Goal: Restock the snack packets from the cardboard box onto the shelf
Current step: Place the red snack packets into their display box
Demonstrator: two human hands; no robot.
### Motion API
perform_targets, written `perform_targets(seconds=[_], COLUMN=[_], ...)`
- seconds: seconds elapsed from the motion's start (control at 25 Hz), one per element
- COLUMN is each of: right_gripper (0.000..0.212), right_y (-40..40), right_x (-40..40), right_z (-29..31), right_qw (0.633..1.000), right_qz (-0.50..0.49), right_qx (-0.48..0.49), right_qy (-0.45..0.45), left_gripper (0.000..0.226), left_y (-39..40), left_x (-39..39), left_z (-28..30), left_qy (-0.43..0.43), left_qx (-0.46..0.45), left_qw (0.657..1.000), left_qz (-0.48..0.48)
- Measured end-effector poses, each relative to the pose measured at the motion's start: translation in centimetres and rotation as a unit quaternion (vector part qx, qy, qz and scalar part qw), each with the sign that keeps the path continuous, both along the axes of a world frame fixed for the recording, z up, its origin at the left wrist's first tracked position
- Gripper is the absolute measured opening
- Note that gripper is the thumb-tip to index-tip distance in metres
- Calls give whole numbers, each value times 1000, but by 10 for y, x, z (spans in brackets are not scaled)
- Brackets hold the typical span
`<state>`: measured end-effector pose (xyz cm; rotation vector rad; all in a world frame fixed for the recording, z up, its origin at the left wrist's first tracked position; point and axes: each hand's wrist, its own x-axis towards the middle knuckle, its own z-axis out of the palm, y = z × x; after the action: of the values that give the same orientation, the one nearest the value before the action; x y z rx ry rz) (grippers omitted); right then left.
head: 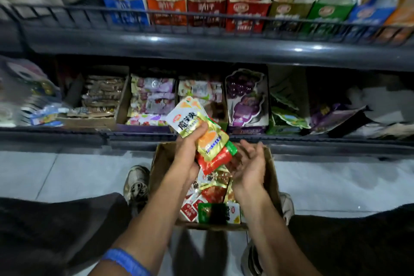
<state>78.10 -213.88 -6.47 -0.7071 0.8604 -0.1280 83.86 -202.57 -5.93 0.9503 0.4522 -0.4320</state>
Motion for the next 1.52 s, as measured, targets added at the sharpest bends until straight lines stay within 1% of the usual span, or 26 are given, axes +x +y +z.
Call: perform_targets(seconds=[0.04, 0.08, 0.12, 0.16, 0.24, 0.32, 0.36, 0.44, 0.48, 0.56, 0.64, 0.68, 0.72, 0.8, 0.88, 0.96, 1.08, 1.12, 1.16, 1.2, 1.24, 1.28, 1.36, 1.44, 1.48, 1.52], right_gripper=[51, 50, 49, 48, 41, 32, 26, 17, 14, 8, 15, 18, 21, 22, 22, 23, 25, 25, 24, 17, 8, 9, 11, 20, 22, 22], right_y=[3, 8, 13, 19, 26, 26, 24, 16, 11, -1, -10, -13, -15, -19, -27, -36, -53, -64, -77, -93, -107, -121, -142, -155, -157, -157], right_x=[0, 3, 7, 12, 16, 16, 17, 18, 22, 34, 49, 56, 62, 74, 85, 90, 98, 101, 105, 110, 114, 121, 141, 167, 178, 187], right_z=[11, 26, 41, 56, 87, 112, 123, 152, 168, 202, 226, 232, 237, 242, 244, 248, 261, 268, 277, 287, 298, 308, 318, 315, 311, 305], right_qw=[997, 993, 990, 991, 994, 984, 969, 919, 904, 900, 871, 860, 858, 870, 891, 904, 906, 909, 912, 904, 882, 850, 784, 732, 720, 720], right_qz=[-43, -56, -49, -34, 8, 55, 58, 73, 92, 154, 224, 241, 244, 225, 187, 162, 133, 107, 69, 28, -5, -24, -2, 37, 43, 48], right_qx=[60, 100, 112, 99, 30, -96, -184, -321, -340, -307, -352, -377, -387, -370, -337, -320, -346, -355, -363, -388, -437, -497, -597, -666, -682, -683], right_qy=[-22, -42, -62, -82, -109, -136, -157, -217, -241, -269, -258, -244, -233, -234, -238, -234, -206, -189, -179, -177, -176, -173, -167, -140, -123, -110], left_gripper=[67, 67, 63, 57, 49, 46, 43, 39, 40, 43, 42, 41, 39, 36, 34, 36, 26, 27, 33, 41, 47, 50, 50, 49, 49, 49], left_y=[-2, -4, -7, -11, -14, -10, -6, 1, 3, 8, 12, 12, 11, 8, 3, -5, -19, -22, -22, -20, -16, -12, -6, -6, -8, -10], left_x=[2, 0, -3, -7, -10, -5, -3, -1, 0, 8, 23, 28, 33, 40, 48, 54, 59, 63, 69, 79, 89, 98, 110, 115, 116, 116], left_z=[15, 31, 46, 59, 85, 109, 123, 151, 166, 194, 214, 222, 227, 230, 230, 229, 235, 239, 243, 247, 250, 254, 255, 252, 249, 247], left_qy=[-16, -32, -49, -62, -81, -104, -119, -158, -180, -231, -279, -289, -291, -278, -254, -232, -191, -179, -171, -168, -168, -168, -170, -167, -163, -158], left_qx=[-19, -20, -8, 8, 26, 35, 42, 56, 58, 89, 150, 161, 162, 138, 84, 41, -11, -18, -16, -11, -7, -8, -10, -5, 0, 2], left_qw=[1000, 999, 999, 998, 995, 993, 990, 981, 975, 959, 935, 929, 927, 935, 949, 959, 970, 972, 974, 976, 977, 979, 981, 982, 983, 983], left_qz=[5, 1, -14, -31, -49, -51, -60, -96, -116, -141, -160, -169, -174, -172, -166, -156, -152, -151, -146, -138, -128, -117, -92, -88, -90, -93])
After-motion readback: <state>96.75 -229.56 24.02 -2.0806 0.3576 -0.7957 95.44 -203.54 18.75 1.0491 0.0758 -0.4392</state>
